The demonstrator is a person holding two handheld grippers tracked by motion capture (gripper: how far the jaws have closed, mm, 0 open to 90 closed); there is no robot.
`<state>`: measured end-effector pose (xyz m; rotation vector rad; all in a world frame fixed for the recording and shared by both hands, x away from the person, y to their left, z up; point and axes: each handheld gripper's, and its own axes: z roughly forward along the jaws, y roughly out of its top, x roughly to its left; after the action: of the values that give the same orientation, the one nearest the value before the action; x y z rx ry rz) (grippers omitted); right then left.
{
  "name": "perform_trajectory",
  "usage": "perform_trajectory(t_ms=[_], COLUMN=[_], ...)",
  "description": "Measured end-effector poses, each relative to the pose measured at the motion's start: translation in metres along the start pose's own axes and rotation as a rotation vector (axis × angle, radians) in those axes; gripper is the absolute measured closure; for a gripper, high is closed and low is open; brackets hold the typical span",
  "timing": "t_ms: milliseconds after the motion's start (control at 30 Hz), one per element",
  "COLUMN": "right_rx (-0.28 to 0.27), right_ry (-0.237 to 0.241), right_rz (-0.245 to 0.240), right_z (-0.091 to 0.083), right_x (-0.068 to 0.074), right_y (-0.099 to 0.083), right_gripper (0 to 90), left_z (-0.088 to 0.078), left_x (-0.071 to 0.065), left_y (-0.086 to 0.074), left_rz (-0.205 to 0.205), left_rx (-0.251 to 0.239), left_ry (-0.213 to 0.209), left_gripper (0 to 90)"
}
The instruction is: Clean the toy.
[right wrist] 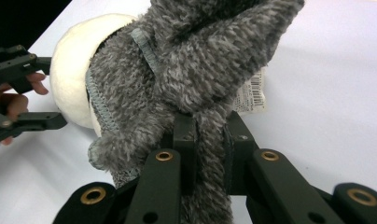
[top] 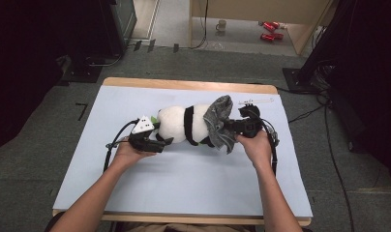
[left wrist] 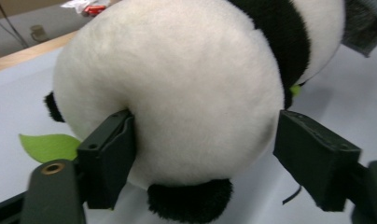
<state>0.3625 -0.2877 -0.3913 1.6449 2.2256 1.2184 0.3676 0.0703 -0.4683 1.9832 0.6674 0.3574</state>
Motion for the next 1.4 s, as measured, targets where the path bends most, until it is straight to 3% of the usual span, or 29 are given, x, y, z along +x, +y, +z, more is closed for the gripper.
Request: perform_trajectory(t_ms=[200,333,433,533,600,800,933,1067,1167,1300,1400], right_rx=[-0.015,-0.036,-0.066,-0.084,-0.095,-0.108,-0.105,-0.089,-0.041,0.024,0.049], right_ry=[-0.004,0.001,0.034,0.067,0.092,0.175,0.239,0.321,0.283,0.212,0.159], right_rz=[0.009,0.008,-0.013,-0.036,-0.051,-0.095,-0.133,-0.16,-0.199,-0.177,-0.173], right_z=[0.005,0.001,-0.007,-0.015,-0.019,-0.025,-0.026,-0.018,0.0,0.035,0.05], right_x=[0.001,0.005,0.015,0.029,0.038,0.067,0.091,0.117,0.128,0.118,0.113], right_y=[0.005,0.01,0.015,0.021,0.024,0.033,0.036,0.035,0.029,0.021,0.017], right_gripper=[79.0,79.1,79.4,79.5,79.5,79.6,79.6,79.6,79.6,79.8,79.9], left_z=[0.004,0.001,-0.003,-0.007,-0.011,-0.03,-0.031,-0.027,-0.025,-0.024,-0.022], left_x=[0.001,0.002,0.0,-0.002,-0.001,0.002,0.001,0.003,0.004,0.003,0.004], left_y=[0.0,0.008,0.016,0.026,0.032,0.046,0.047,0.044,0.043,0.042,0.04], left_rz=[-0.035,-0.089,-0.119,-0.172,-0.247,-0.388,-0.412,-0.434,-0.432,-0.415,-0.393], left_rx=[0.005,0.066,0.097,0.132,0.153,0.174,0.195,0.178,0.168,0.152,0.156], left_ry=[0.032,0.019,0.0,-0.038,-0.08,-0.165,-0.165,-0.156,-0.152,-0.132,-0.116], left_gripper=[41.9,59.9,65.7,68.1,68.4,68.6,68.2,67.5,67.1,65.9,62.6])
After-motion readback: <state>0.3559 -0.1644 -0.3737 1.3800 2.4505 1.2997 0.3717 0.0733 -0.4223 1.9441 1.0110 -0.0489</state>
